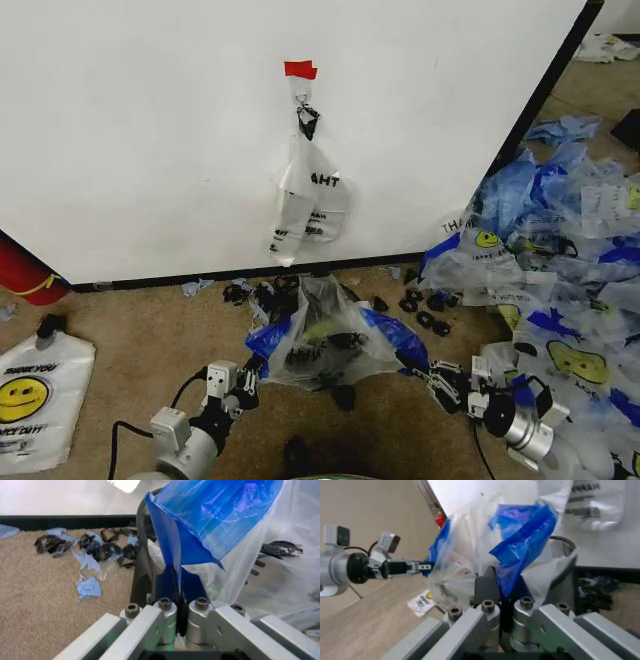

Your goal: Pick up the garbage bag from the wall and place it over the trash bin.

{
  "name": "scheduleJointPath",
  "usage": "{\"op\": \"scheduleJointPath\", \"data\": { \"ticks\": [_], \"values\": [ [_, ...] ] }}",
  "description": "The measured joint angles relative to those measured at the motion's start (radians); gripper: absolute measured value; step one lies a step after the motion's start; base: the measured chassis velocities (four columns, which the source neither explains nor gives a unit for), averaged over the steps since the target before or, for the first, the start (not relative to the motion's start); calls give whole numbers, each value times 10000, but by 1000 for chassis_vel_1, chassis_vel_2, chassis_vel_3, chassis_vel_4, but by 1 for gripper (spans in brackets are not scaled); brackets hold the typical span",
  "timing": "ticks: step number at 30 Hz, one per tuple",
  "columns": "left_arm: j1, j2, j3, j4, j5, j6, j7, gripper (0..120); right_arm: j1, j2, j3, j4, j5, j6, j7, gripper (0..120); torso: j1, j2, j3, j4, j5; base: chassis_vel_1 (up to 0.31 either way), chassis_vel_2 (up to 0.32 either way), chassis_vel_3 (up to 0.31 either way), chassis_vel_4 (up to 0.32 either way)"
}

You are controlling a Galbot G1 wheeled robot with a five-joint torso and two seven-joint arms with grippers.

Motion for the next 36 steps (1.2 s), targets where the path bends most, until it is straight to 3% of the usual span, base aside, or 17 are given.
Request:
{"op": "scheduleJointPath", "data": {
  "ticks": [21, 29, 36],
  "values": [
    [-129, -163, 354, 436, 98, -283, 108, 0, -503, 610, 127, -525, -685, 203, 402, 0, 0, 0, 1, -2, -1, 0, 0, 0, 0],
    [-209, -76, 405, 726, 302, 107, -203, 0, -595, 765, 240, -670, -825, 224, 549, 0, 0, 0, 1, 0, -1, 0, 0, 0, 0],
    [-435, -294, 875, 956, 401, -358, 136, 0, -558, 929, 183, -823, -915, 265, 677, 0, 1, 0, 1, -2, -3, 0, 0, 0, 0]
  ]
}}
